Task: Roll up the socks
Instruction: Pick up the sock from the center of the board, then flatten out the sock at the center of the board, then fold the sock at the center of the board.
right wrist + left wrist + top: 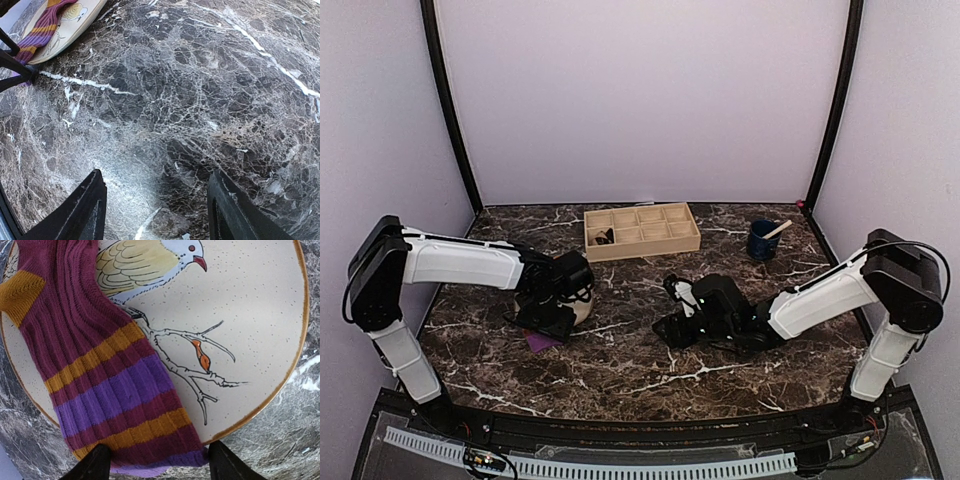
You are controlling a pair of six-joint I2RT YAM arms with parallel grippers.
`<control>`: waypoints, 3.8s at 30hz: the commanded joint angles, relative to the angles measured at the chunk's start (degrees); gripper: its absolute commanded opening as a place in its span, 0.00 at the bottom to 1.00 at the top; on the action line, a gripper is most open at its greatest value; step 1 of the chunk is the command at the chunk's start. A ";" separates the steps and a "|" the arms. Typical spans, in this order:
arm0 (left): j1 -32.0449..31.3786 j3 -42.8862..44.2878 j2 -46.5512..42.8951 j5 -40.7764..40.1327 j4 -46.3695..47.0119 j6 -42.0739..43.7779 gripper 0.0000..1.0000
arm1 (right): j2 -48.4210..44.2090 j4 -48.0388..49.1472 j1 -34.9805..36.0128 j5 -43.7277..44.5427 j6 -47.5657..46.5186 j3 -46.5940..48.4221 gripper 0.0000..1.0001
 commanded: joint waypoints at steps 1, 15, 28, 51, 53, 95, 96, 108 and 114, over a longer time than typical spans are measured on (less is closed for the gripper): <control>-0.37 -0.37 0.79 -1.53 -1.61 -1.05 0.68 | -1.25 2.55 0.54 -0.44 0.36 -0.68 0.63; -1.19 0.68 -0.48 -3.63 -3.54 -1.53 0.27 | -0.98 2.65 0.54 -0.89 0.63 -0.85 0.63; -1.69 5.37 -6.59 -6.19 -10.10 -2.47 0.27 | -0.90 2.65 1.06 -0.86 0.98 -0.53 0.65; -1.73 26.04 -9.61 11.13 -2.70 6.25 0.00 | -15.68 -3.04 -0.08 13.35 0.62 -6.04 0.66; -1.71 26.46 -10.00 15.20 0.34 6.33 0.00 | -18.55 -4.20 -0.65 15.23 0.88 -7.42 0.66; -2.74 -11.64 4.98 57.15 106.11 -42.94 0.00 | -39.08 -18.26 -6.32 29.08 4.32 -10.33 0.64; -1.83 -14.87 5.48 57.12 109.36 -44.30 0.00 | -37.94 -17.81 -6.32 28.37 4.40 -10.02 0.64; 6.78 -19.30 -9.70 56.05 77.82 -21.24 0.00 | -24.25 -11.84 -6.01 19.40 4.59 -6.84 0.64; 7.01 -16.83 -7.90 59.56 71.75 -17.98 0.00 | -18.70 -9.42 -5.87 16.44 4.06 -4.72 0.64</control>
